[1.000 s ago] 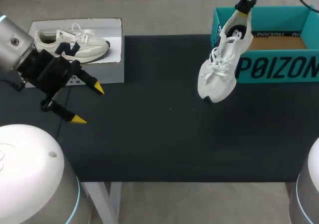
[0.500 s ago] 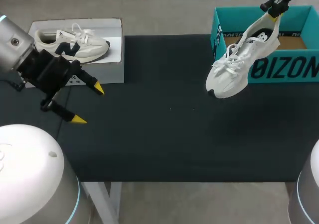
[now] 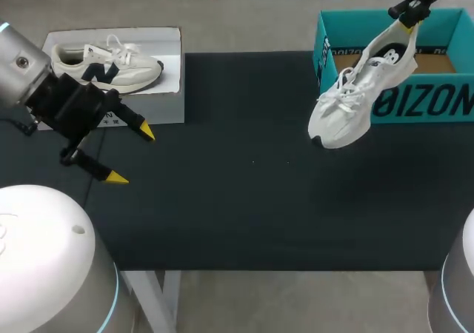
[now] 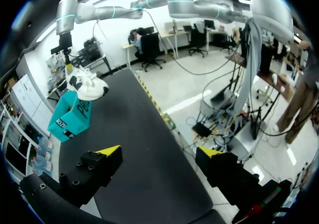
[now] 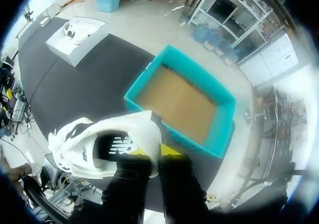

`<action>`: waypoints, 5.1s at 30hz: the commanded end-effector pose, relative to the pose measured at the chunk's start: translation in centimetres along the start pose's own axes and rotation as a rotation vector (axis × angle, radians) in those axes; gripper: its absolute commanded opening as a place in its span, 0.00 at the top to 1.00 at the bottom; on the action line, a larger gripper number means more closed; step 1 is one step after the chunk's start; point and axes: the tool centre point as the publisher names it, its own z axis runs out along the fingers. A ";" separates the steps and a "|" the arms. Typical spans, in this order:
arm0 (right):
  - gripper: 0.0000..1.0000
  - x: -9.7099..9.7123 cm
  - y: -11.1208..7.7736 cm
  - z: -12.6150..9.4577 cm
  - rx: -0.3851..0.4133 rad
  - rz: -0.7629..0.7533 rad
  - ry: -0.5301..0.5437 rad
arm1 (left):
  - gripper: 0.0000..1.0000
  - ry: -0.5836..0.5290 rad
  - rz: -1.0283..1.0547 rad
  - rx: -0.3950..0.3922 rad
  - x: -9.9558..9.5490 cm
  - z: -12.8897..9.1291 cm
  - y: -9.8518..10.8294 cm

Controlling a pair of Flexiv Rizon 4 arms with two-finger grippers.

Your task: Take the shoe out of the shoebox, open the shoe tongue, remove and reinsert the insole, then place the shoe into the shoebox

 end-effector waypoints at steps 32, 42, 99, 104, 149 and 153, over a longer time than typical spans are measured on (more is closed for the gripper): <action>1.00 -20.0 3.3 5.7 -0.016 0.870 0.057 | 0.00 0.002 0.000 -0.003 0.0 0.0 0.0; 1.00 -21.4 3.9 9.6 -0.052 0.904 0.023 | 0.00 0.002 0.000 -0.003 0.0 0.0 0.0; 1.00 -26.4 4.8 25.0 0.082 0.898 0.038 | 0.00 0.002 0.000 -0.003 0.0 0.0 0.0; 1.00 -26.3 5.0 24.3 0.072 0.899 0.047 | 0.00 0.002 0.000 -0.003 0.0 0.0 0.0; 1.00 -21.4 -1.8 12.3 -0.027 0.909 0.061 | 0.00 0.002 0.000 -0.003 0.0 0.0 0.0; 1.00 -21.1 -2.2 13.1 -0.019 0.914 0.061 | 0.00 0.002 0.000 -0.003 0.0 0.0 0.0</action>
